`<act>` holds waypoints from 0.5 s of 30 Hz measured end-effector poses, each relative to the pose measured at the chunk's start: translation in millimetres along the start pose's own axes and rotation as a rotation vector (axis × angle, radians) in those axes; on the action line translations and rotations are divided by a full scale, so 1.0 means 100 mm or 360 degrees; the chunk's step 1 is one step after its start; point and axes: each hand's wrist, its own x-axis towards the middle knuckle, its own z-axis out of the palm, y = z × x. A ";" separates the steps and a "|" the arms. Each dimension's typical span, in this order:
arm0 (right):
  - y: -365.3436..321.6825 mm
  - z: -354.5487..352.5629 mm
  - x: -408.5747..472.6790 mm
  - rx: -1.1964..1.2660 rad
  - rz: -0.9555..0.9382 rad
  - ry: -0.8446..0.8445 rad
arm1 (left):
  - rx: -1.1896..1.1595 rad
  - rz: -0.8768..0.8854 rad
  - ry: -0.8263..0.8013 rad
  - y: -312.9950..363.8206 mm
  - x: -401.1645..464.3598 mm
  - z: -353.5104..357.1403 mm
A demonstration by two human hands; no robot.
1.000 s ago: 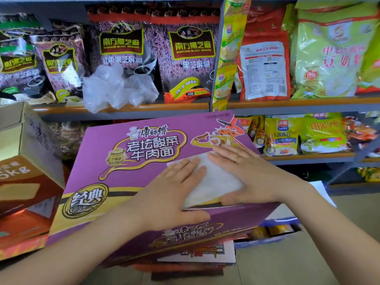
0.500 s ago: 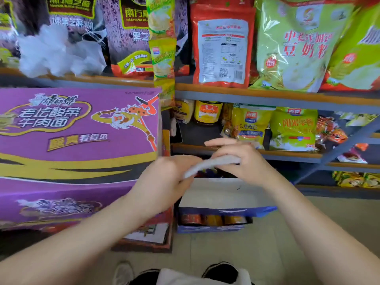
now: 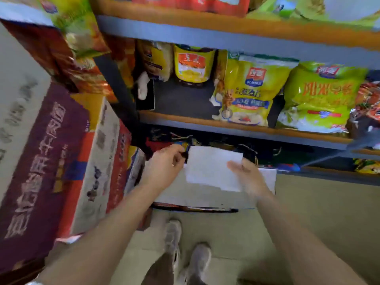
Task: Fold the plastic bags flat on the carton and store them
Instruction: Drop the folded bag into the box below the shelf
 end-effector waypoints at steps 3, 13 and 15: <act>0.71 0.00 0.72 -0.0148 0.0330 0.0008 | 0.0031 0.0000 -0.0081 -0.50 0.32 0.53; 2.12 0.35 2.12 -0.0522 0.0746 -0.0081 | 0.0210 0.0218 -0.0074 -1.22 0.46 1.04; 2.19 0.38 2.19 -0.0594 0.0789 -0.0094 | 0.0203 0.0192 -0.0085 -1.23 0.45 1.05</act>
